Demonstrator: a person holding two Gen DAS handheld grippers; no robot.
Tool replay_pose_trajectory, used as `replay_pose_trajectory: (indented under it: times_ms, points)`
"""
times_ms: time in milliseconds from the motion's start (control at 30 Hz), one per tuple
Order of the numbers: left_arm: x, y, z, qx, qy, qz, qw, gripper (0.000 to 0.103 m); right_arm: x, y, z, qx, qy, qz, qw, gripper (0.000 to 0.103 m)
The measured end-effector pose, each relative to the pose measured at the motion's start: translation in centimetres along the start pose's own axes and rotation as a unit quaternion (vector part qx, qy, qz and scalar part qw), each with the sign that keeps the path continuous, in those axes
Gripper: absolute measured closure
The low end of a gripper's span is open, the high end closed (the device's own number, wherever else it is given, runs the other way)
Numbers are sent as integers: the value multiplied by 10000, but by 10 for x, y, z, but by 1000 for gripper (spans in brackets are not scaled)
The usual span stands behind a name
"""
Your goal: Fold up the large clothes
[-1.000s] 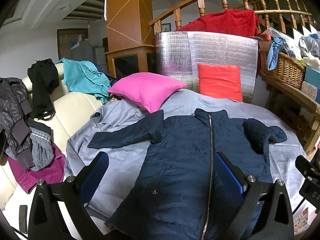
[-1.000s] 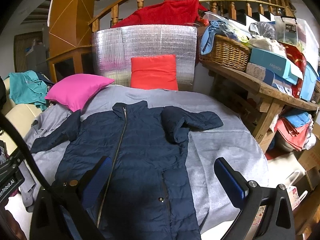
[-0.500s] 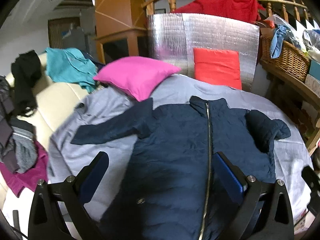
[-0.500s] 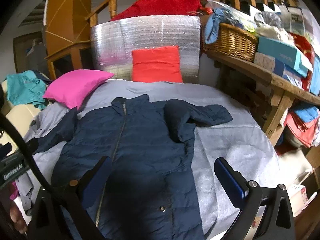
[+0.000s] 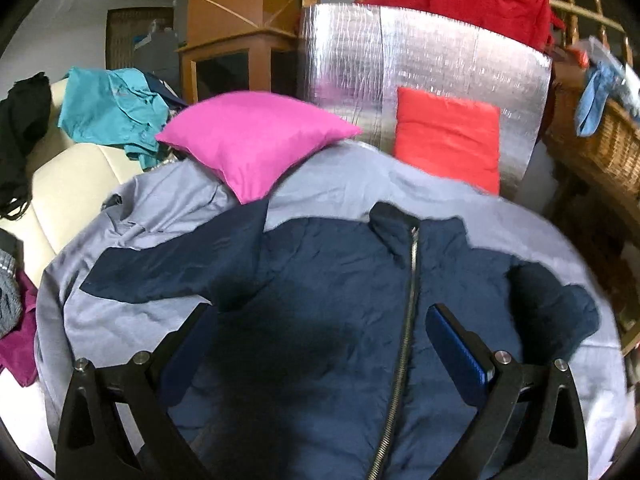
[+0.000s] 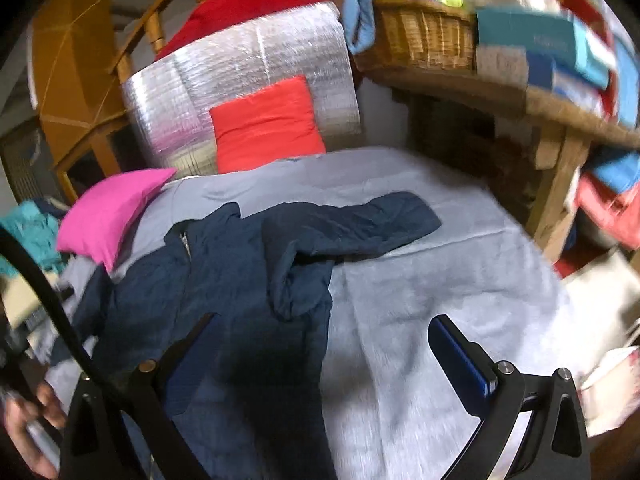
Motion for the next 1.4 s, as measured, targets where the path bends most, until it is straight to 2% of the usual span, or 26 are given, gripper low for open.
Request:
replay_pose_trajectory:
  times_ms: [133,167,200,300,433,500,600,667,733,767,800,833,933,1067,1167,1267,1400]
  points:
    - [-35,-5,16,-220,308,-72,9993,0,-56,-33,-35,-768,444,-432,9951,0]
    - [-44,-8,19,-309,448,-43,9985,0,-67,-40,-39,-882,512,-433,9938,0]
    - [-51,-10,20,-392,563,15,9976,0,-87,-51,-48,-1192,625,-598,9891,0]
    - [-58,-16,18,-577,550,-10,9968,0,-132,-72,-61,-1932,870,-857,9735,1]
    - [-67,-27,17,-817,578,-75,9950,0,-188,-100,-73,-2790,1028,-905,9505,18]
    - [-72,-31,17,-843,623,-39,9945,0,-209,-115,-75,-3189,989,-939,9379,23]
    - [-78,-36,15,-910,641,-60,9938,0,-233,-128,-80,-3544,930,-832,9267,25]
    - [-80,-40,15,-952,630,-92,9934,0,-246,-133,-82,-3791,900,-890,9167,32]
    - [-83,-40,13,-959,622,-136,9933,0,-256,-135,-82,-3906,848,-959,9116,49]
    - [-85,-40,13,-948,624,-153,9934,0,-260,-136,-84,-3908,827,-962,9117,56]
    - [-86,-40,12,-935,626,-169,9935,0,-264,-137,-85,-3888,770,-900,9137,70]
    - [-87,-38,12,-918,626,-196,9936,0,-267,-137,-86,-3863,723,-879,9153,77]
    - [-90,-31,11,-844,615,-341,9939,0,-262,-129,-91,-3659,576,-1052,9229,86]
    - [-90,-14,6,-567,576,-486,9955,0,-219,-86,-103,-2873,192,-1588,9444,86]
    - [-85,-1,3,-360,498,-589,9964,0,-188,-40,-104,-2266,109,-2027,9526,86]
    - [-79,18,1,-143,428,-709,9965,0,-155,22,-94,-1637,135,-2504,9541,86]
    - [-75,49,2,124,430,-840,9955,0,-129,97,-59,-1137,393,-3074,9439,86]
Point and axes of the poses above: each gripper's, at about its wrist camera, not at the fingertips, and x roughly against the way its jaws point, y to its left, z to its underside, the point moved 2 cm from there along -x, roughly the way its jaws point, and after that the axes turned 12 degrees about -x, right-handed, at the moved point
